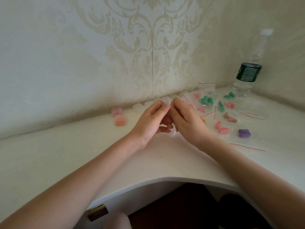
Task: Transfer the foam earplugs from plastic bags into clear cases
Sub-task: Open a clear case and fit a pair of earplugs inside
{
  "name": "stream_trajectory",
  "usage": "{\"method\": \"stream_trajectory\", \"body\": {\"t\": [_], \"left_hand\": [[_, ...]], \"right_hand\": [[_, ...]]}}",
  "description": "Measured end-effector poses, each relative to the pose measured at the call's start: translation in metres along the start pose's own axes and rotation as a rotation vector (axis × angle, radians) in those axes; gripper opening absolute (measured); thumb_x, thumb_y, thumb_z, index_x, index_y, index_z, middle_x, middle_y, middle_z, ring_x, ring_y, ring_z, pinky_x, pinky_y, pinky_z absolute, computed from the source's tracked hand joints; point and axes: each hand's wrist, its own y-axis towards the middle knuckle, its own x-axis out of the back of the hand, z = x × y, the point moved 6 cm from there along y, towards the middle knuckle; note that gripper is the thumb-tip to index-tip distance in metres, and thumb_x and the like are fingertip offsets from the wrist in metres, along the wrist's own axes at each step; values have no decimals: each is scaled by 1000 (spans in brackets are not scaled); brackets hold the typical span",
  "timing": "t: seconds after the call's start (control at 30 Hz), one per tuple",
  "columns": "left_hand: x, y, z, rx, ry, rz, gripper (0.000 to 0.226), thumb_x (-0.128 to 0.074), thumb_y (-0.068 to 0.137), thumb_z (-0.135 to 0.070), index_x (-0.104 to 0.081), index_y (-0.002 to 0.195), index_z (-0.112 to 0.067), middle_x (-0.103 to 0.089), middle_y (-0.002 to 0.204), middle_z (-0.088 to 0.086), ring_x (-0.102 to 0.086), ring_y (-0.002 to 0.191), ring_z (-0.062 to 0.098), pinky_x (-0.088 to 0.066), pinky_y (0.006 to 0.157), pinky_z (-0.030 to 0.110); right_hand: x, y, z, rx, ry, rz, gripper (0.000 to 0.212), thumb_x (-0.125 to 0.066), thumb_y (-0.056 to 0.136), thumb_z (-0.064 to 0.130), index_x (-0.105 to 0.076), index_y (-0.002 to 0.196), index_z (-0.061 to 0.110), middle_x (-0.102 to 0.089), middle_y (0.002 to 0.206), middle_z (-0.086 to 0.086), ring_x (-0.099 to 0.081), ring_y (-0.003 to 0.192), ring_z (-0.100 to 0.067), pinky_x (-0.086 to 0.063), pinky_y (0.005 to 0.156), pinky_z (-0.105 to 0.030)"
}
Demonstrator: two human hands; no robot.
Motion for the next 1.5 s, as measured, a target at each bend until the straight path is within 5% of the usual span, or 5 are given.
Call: {"method": "stream_trajectory", "body": {"t": [0.47,0.93,1.1,1.27,1.5], "left_hand": [[11,-4,-17,-336,598,-247,30,-49,97,-15,-45,72,1,-49,53,9,-40,45,7,-33,50,20],[9,-8,-26,-432,620,-225,31,-52,97,-19,-47,66,-18,-54,55,-6,-57,55,13,-44,54,27],[23,-4,-25,-394,479,-368,13,-53,96,-16,-55,83,-13,-58,70,-10,-59,63,-3,-51,61,23],[37,16,5,115,-99,-315,11,-54,95,-13,-63,92,-8,-71,90,6,-65,87,16,-56,79,26],[40,13,2,147,-416,-301,9,-59,91,-6,-64,83,-6,-72,68,3,-67,64,7,-54,60,16]], "right_hand": [[16,4,2,69,-247,-217,23,-44,96,5,-32,76,9,-31,55,4,-25,47,-11,-24,46,-24],[12,6,-2,269,-397,-117,33,-37,79,0,-69,85,7,-60,79,-6,-56,71,-26,-49,59,-38],[22,11,-16,-35,-56,-157,33,-34,82,-18,-63,78,-2,-66,101,-8,-63,78,-19,-55,71,-21],[20,10,-20,-305,547,-131,47,-30,89,-17,-70,89,9,-70,107,0,-67,85,-9,-55,83,-23],[16,5,-25,-380,467,-52,41,-34,97,3,-70,95,22,-68,108,7,-62,87,-13,-55,75,-25]]}}
